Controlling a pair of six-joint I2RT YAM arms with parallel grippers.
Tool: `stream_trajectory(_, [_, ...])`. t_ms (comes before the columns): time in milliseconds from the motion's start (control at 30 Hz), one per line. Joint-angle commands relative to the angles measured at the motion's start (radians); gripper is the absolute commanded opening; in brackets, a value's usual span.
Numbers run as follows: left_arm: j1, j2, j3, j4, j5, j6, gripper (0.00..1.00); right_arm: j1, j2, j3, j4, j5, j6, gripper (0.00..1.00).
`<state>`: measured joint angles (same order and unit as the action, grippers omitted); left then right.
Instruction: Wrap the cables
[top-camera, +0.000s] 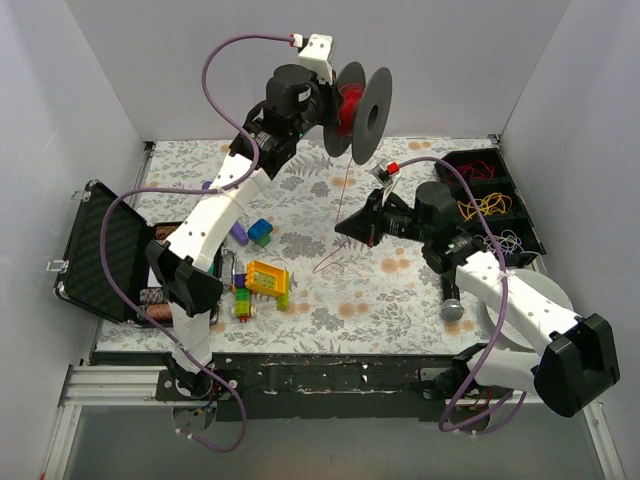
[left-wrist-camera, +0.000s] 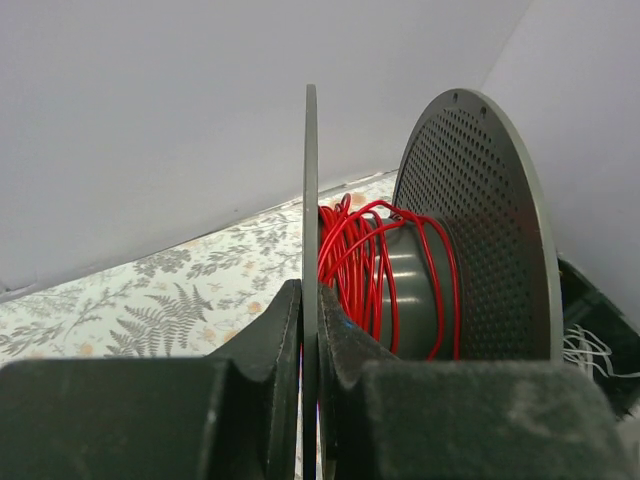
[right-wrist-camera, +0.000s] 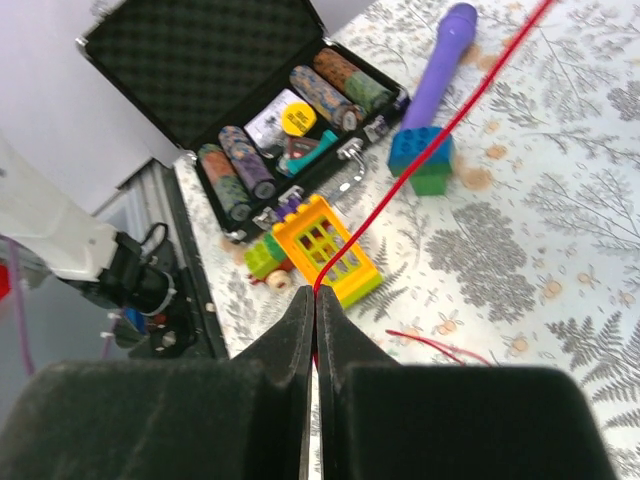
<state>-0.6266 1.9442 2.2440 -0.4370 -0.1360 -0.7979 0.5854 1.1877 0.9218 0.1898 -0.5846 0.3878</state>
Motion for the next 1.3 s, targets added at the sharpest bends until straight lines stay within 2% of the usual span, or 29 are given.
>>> stream_trajectory(0, [0.002, -0.140, 0.062, -0.043, 0.108, -0.052, 0.00, 0.001, -0.004, -0.066, 0.149, 0.006, -0.108, 0.06])
stream_trajectory(100, [-0.002, -0.172, 0.062, -0.095, 0.197, -0.044, 0.00, 0.001, 0.013, -0.103, 0.194, 0.003, -0.183, 0.15])
stream_trajectory(200, [-0.007, -0.194, 0.074, -0.141, 0.266, -0.038, 0.00, -0.002, 0.016, -0.139, 0.233, 0.020, -0.266, 0.34])
stream_trajectory(367, [-0.008, -0.214, 0.120, -0.203, 0.360, -0.018, 0.00, -0.018, 0.036, -0.187, 0.280, 0.057, -0.345, 0.58])
stream_trajectory(533, [-0.010, -0.222, 0.178, -0.233, 0.432, 0.009, 0.00, -0.064, 0.061, -0.212, 0.261, 0.083, -0.385, 0.67])
stream_trajectory(667, [-0.008, -0.222, 0.207, -0.247, 0.486, 0.023, 0.00, -0.075, 0.052, -0.233, 0.168, 0.111, -0.477, 0.82])
stream_trajectory(867, [-0.010, -0.215, 0.227, -0.259, 0.504, 0.043, 0.00, -0.075, -0.043, -0.386, 0.212, 0.173, -0.504, 0.85])
stream_trajectory(1100, [-0.012, -0.208, 0.275, -0.266, 0.530, 0.045, 0.00, -0.078, 0.024, -0.455, 0.324, 0.167, -0.512, 0.85])
stream_trajectory(1267, [-0.012, -0.217, 0.282, -0.276, 0.550, 0.065, 0.00, -0.118, 0.098, -0.414, 0.336, 0.040, -0.475, 0.85])
